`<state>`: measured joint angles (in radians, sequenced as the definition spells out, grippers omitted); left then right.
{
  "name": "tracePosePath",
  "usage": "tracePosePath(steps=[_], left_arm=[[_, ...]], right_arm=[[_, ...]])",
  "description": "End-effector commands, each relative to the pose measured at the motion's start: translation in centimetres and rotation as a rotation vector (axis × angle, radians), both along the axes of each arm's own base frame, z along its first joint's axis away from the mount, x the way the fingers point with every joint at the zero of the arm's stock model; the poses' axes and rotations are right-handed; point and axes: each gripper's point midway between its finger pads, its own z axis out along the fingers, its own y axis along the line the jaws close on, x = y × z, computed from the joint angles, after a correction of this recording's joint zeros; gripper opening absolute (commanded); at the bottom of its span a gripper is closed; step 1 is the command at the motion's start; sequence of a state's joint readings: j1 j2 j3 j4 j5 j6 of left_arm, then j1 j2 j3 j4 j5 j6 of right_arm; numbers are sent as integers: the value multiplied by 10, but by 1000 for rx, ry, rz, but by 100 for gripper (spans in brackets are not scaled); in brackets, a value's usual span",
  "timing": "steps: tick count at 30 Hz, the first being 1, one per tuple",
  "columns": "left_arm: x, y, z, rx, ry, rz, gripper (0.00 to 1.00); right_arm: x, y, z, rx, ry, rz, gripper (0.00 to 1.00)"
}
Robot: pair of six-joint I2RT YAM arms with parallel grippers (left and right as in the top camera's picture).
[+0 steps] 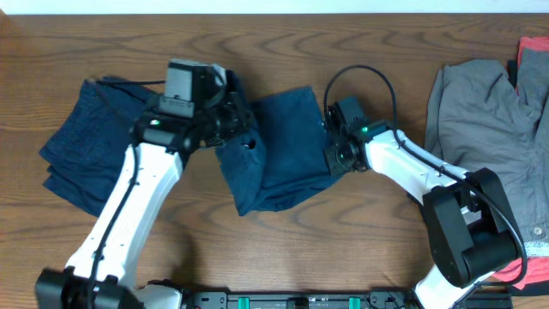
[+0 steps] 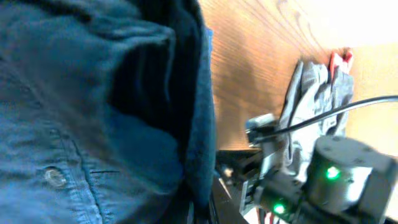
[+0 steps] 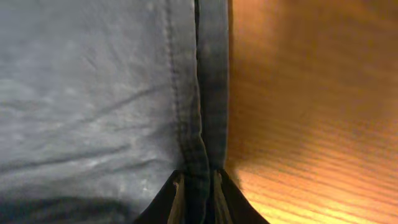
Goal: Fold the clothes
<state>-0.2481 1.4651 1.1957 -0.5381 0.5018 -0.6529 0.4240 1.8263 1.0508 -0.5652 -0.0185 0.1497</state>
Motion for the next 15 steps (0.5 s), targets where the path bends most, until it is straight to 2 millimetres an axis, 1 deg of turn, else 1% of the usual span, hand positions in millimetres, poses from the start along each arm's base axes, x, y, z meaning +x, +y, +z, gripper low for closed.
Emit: tracePosePath(steps=[1,5,10,12,13,14,15], left_arm=[[6,-26,1,-30,2,-27,6],[4,-59,-12,-43,9,-87,6],[2,-102,-25,-64,-9,-167,6],[0,-116,-31,-72,-5,-186,6],[-1,-119,-33,-73,-4,-192,6],[-1,-123,-35,-74,-6,-199,13],[-1,-124,-37,-73,-5,-201,24]], right_arm=[[-17,-6,-19,-9,40,-36,16],[-26,-7,-29,1,54,-32,16],[-27,-8,-29,0,57,-33,16],[-27,-8,-29,2,58,-45,17],[-27,-8,-29,3,58,-50,17],[-27,-8,-29,3,59,-52,19],[-27,-8,-29,3,59,-53,22]])
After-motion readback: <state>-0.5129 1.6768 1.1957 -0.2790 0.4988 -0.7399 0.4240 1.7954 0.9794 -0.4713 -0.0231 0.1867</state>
